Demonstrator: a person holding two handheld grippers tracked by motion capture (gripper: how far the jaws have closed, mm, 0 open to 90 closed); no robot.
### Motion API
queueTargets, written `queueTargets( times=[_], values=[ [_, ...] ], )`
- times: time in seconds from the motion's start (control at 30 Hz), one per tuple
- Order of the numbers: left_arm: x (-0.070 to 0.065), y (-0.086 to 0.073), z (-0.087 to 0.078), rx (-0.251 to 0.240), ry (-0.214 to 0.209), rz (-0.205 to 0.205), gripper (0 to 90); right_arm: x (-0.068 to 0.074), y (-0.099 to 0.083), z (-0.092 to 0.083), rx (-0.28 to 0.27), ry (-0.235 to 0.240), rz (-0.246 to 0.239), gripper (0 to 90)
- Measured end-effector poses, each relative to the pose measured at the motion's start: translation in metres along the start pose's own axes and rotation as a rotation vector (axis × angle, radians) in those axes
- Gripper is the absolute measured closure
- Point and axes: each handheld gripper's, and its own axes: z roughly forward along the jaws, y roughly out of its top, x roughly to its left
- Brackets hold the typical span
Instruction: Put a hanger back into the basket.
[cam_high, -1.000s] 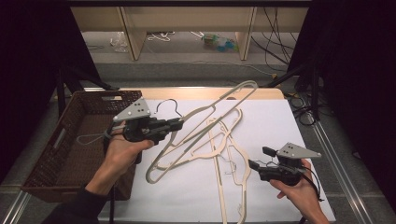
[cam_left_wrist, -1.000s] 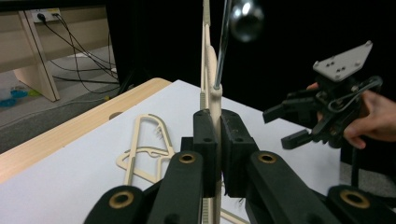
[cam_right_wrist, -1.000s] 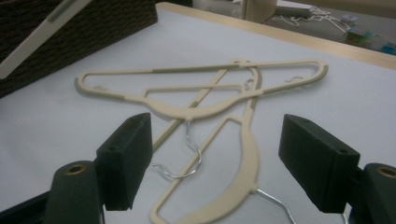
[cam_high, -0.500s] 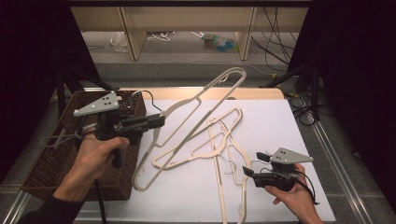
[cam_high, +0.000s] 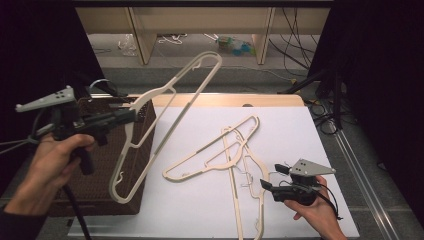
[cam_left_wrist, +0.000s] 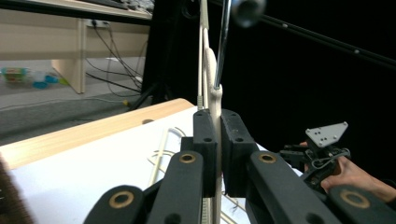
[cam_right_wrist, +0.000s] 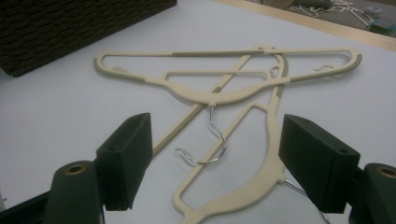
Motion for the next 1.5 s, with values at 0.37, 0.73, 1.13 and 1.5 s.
queueTargets(
  times=[0.37,0.73,1.13,1.5],
  values=[
    [0.038,0.008,-0.042,-0.031,0.132,0.027,85.9,0.001,-0.001,-0.001,0.003,-0.005,0.025,24.5],
    [0.081,0.005,-0.061,0.034,0.234,0.082,85.8,0.002,-0.002,0.000,-0.006,0.003,0.021,24.6],
    [0.126,-0.020,-0.072,0.119,0.285,0.044,85.9,0.003,-0.003,0.003,0.009,0.017,0.019,24.9],
    [0.151,-0.041,-0.082,0.170,0.308,0.030,85.8,0.004,-0.004,0.006,0.024,0.028,0.007,24.9]
  ],
)
